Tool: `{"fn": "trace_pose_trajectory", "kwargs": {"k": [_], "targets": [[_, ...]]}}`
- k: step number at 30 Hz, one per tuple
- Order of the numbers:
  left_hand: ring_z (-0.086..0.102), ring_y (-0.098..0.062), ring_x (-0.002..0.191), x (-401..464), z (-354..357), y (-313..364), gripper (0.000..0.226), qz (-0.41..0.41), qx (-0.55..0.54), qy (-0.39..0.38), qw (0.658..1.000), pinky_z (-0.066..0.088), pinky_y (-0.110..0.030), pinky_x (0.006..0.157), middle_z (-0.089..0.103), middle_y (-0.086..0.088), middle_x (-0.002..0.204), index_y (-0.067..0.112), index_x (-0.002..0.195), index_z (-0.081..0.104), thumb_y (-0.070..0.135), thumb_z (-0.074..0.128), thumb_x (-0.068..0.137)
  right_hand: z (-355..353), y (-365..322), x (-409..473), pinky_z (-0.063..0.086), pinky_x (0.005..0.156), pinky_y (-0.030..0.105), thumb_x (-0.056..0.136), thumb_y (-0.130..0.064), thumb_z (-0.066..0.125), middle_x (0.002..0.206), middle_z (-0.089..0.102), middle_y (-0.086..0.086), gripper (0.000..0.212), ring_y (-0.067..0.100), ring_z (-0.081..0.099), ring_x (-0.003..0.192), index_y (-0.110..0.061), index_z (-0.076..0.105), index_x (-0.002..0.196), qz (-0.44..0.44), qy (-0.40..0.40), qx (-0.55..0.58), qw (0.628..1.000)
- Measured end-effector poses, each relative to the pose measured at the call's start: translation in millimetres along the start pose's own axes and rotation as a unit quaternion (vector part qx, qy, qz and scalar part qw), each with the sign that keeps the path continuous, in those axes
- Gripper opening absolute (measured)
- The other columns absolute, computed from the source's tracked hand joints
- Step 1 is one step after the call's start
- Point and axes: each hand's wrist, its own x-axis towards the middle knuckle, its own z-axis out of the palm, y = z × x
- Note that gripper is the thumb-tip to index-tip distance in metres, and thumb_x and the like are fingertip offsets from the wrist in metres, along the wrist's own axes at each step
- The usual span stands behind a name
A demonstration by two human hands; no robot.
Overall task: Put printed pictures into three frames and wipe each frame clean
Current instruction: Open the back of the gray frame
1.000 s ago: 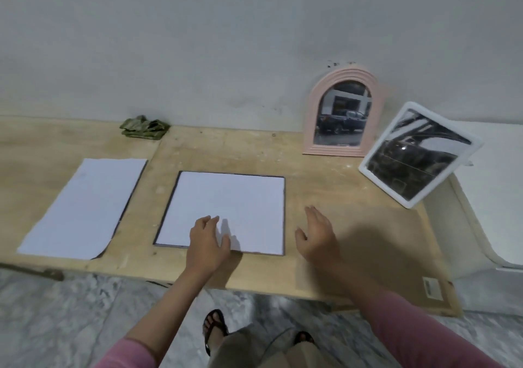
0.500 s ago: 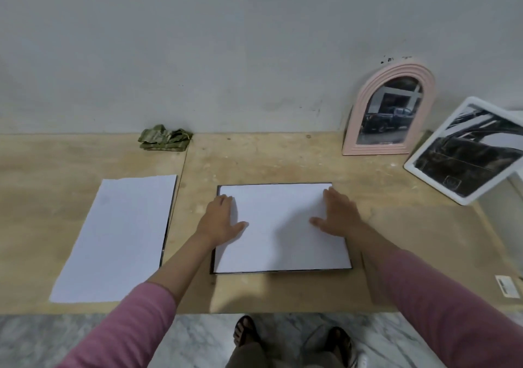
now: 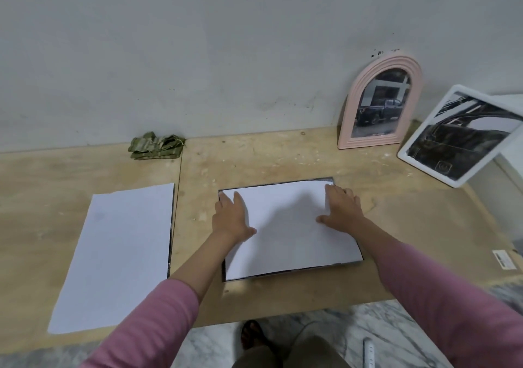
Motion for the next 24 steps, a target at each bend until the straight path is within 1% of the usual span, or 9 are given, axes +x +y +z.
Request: {"fn": "trace_pose_trajectory", "kwargs": {"k": [5, 8, 11, 17, 20, 22, 24], "targets": [[0.019, -0.039, 0.137, 1.9, -2.7, 2.4, 0.117, -0.017, -0.007, 0.003, 1.0, 0.042, -0.039, 0.096, 0.003, -0.025, 0.154, 0.009, 0.15, 0.006, 0.045, 0.08, 0.068, 3.6, -4.3, -2.2, 0.033, 0.095, 0.042, 0.069, -0.036, 0.079, 0.134, 0.046, 0.006, 0.081, 0.031, 0.038, 0.121, -0.012, 0.035, 0.133, 0.012, 0.031, 0.003, 0.999], [0.024, -0.037, 0.132, 2.8, -1.4, 3.2, 0.114, -0.022, -0.008, 0.009, 1.0, 0.043, -0.037, 0.092, 0.012, -0.022, 0.151, 0.009, 0.147, 0.011, 0.046, 0.081, 0.065, 5.1, -8.5, -4.3, 0.037, 0.091, 0.039, 0.068, -0.035, 0.08, 0.128, 0.051, 0.006, 0.081, 0.029, 0.042, 0.116, -0.014, 0.037, 0.133, 0.023, 0.053, -0.003, 0.998], [0.026, -0.035, 0.129, 3.7, -2.8, 4.1, 0.109, -0.027, -0.011, 0.01, 1.0, 0.043, -0.036, 0.089, 0.019, -0.02, 0.145, 0.01, 0.144, 0.016, 0.045, 0.082, 0.064, 7.1, -11.3, -5.7, 0.041, 0.087, 0.036, 0.069, -0.036, 0.079, 0.127, 0.051, 0.005, 0.082, 0.028, 0.045, 0.113, -0.016, 0.037, 0.137, 0.027, 0.073, -0.015, 0.997], [0.03, -0.033, 0.128, 3.0, -4.6, 4.9, 0.11, -0.03, 0.002, 0.011, 0.999, 0.044, -0.036, 0.088, 0.027, -0.016, 0.142, 0.003, 0.144, 0.017, 0.047, 0.081, 0.066, 9.3, -13.5, -9.8, 0.044, 0.081, 0.035, 0.07, -0.033, 0.078, 0.123, 0.05, 0.009, 0.076, 0.03, 0.05, 0.105, -0.015, 0.041, 0.133, 0.037, 0.071, -0.004, 0.997], [0.033, -0.033, 0.126, 2.0, -4.3, 4.7, 0.109, -0.027, 0.003, 0.026, 0.999, 0.044, -0.036, 0.087, 0.03, -0.015, 0.141, 0.003, 0.143, 0.019, 0.048, 0.081, 0.066, 6.4, -16.6, -11.9, 0.048, 0.075, 0.036, 0.064, -0.035, 0.084, 0.114, 0.05, 0.014, 0.076, 0.03, 0.054, 0.096, -0.012, 0.044, 0.125, 0.067, 0.083, 0.001, 0.994], [0.037, -0.032, 0.122, -1.1, -4.5, 5.3, 0.106, -0.032, 0.007, 0.042, 0.999, 0.043, -0.035, 0.086, 0.032, -0.016, 0.138, 0.005, 0.141, 0.022, 0.049, 0.081, 0.065, 5.2, -15.1, -12.4, 0.05, 0.071, 0.036, 0.058, -0.038, 0.088, 0.108, 0.051, 0.015, 0.081, 0.032, 0.057, 0.09, -0.009, 0.044, 0.12, 0.099, 0.089, 0.028, 0.991], [0.043, -0.032, 0.116, -4.9, -3.6, 5.2, 0.106, -0.047, 0.001, 0.057, 0.997, 0.044, -0.035, 0.085, 0.036, -0.016, 0.133, 0.007, 0.139, 0.024, 0.051, 0.083, 0.062, 4.3, -9.1, -11.5, 0.05, 0.071, 0.038, 0.057, -0.033, 0.089, 0.105, 0.052, 0.015, 0.083, 0.034, 0.058, 0.091, -0.007, 0.041, 0.119, 0.134, 0.077, 0.124, 0.98]]}}
